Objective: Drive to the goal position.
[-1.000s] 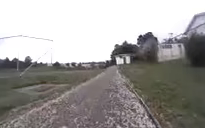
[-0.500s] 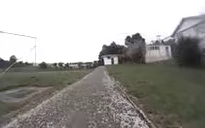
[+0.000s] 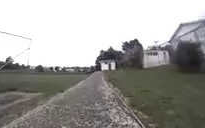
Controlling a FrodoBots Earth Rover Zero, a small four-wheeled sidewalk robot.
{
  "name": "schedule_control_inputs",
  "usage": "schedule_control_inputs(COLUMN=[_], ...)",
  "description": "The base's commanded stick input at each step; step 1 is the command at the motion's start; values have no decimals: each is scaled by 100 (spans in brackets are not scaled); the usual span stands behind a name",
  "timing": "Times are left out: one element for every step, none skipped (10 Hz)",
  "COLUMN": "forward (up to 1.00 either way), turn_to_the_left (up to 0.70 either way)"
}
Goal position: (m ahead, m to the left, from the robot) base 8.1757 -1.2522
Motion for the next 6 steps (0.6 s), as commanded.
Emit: schedule_control_inputs(forward=[100,100,100,100,100,100], turn_to_the_left=[7,13,20,27,22,16])
